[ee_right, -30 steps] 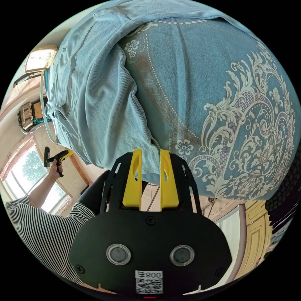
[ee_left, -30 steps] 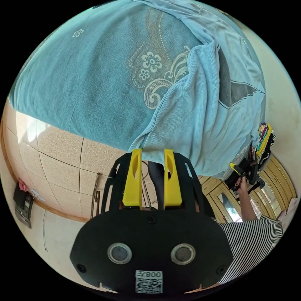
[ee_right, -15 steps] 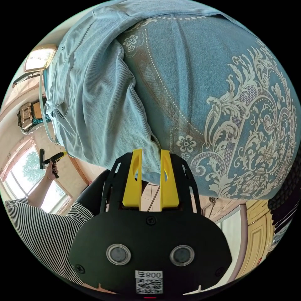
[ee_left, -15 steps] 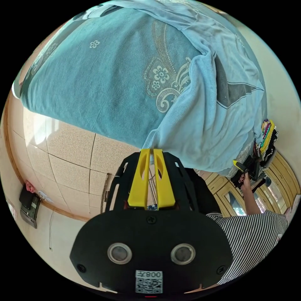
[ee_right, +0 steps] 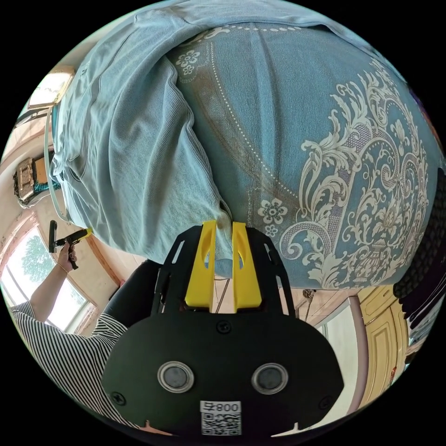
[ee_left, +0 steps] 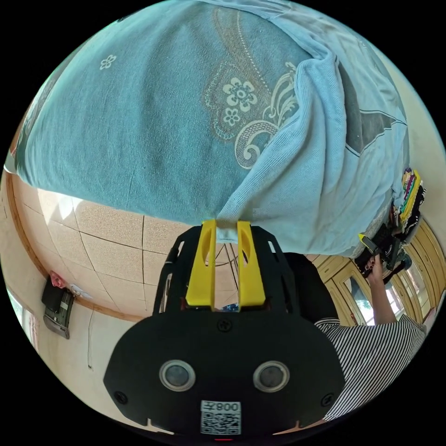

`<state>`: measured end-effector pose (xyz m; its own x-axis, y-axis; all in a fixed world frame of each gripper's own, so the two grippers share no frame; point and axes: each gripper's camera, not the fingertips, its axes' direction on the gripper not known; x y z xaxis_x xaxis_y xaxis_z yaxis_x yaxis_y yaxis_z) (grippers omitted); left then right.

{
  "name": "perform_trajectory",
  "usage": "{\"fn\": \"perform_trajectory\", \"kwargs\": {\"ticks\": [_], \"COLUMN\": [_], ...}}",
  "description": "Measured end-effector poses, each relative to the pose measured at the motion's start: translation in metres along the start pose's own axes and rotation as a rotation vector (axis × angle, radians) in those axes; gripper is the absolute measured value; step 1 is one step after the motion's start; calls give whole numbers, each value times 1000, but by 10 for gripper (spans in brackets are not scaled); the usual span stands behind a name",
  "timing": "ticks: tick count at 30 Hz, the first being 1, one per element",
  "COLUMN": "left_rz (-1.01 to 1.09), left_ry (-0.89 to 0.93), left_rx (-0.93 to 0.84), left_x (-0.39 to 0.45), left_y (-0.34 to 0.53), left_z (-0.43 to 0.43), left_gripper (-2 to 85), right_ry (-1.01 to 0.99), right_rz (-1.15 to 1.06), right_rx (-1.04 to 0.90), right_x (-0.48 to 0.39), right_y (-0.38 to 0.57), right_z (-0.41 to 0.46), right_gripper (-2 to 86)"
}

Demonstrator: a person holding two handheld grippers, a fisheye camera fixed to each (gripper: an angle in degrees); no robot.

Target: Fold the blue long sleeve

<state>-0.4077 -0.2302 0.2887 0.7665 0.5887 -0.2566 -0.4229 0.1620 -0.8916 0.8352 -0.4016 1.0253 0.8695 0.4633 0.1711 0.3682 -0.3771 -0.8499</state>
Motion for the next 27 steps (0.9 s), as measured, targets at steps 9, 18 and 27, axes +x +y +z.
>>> {"fn": "perform_trajectory", "kwargs": {"ticks": [9, 18, 27], "left_rz": [78, 104, 23], "left_ry": [14, 27, 18], "left_rx": [-22, -70, -115], "left_x": [12, 3, -2], "left_y": [-10, -7, -55], "left_z": [-6, -12, 42], "left_gripper": [27, 18, 18], "right_ry": [-73, -112, -171], "right_rz": [-70, -86, 19], "right_rx": [-100, -180, -194], "right_x": [0, 25, 38], "right_y": [-8, 43, 21], "right_z": [-12, -54, -20], "right_gripper": [15, 12, 16]}}
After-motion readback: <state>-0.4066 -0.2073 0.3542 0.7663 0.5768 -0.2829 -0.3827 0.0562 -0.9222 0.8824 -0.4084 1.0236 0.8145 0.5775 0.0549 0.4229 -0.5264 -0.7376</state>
